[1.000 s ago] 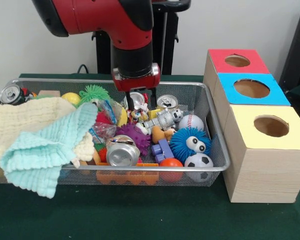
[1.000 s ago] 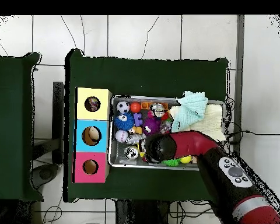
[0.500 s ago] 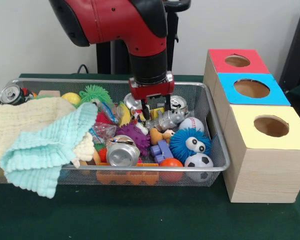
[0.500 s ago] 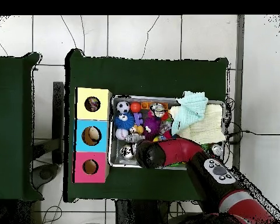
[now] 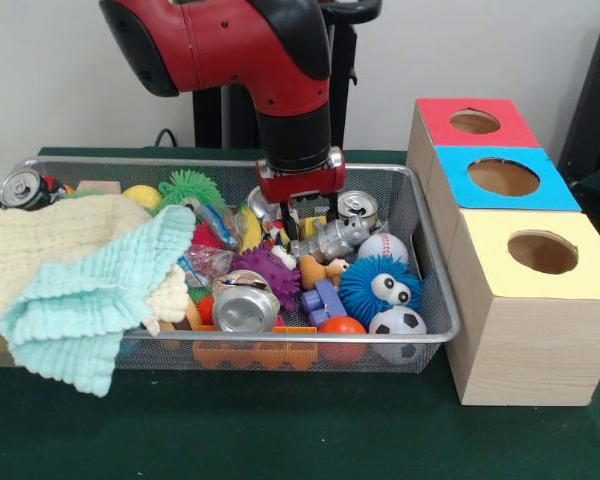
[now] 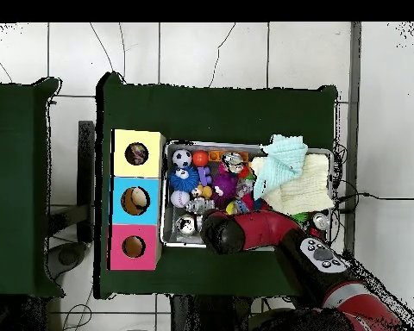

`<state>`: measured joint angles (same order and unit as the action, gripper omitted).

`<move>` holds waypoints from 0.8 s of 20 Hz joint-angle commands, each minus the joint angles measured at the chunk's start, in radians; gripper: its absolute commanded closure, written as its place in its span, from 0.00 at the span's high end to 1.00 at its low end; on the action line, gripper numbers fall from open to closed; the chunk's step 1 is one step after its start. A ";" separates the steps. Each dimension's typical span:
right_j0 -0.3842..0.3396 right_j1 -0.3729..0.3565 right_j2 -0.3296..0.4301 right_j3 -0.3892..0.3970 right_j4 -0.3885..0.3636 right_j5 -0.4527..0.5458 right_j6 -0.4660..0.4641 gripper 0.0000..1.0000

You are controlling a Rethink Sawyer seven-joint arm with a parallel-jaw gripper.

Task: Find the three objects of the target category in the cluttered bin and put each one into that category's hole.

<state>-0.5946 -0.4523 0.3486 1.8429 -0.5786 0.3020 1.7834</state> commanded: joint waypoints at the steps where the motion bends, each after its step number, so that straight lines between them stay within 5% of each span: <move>1: -0.017 0.059 -0.026 -0.002 0.022 -0.001 0.096 1.00; 7: -0.036 0.043 -0.014 0.021 0.028 0.008 0.081 1.00; 16: -0.137 -0.099 0.077 0.069 0.101 0.197 -0.046 1.00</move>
<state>-0.6630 -0.4865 0.3607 1.8857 -0.5310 0.3181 1.7834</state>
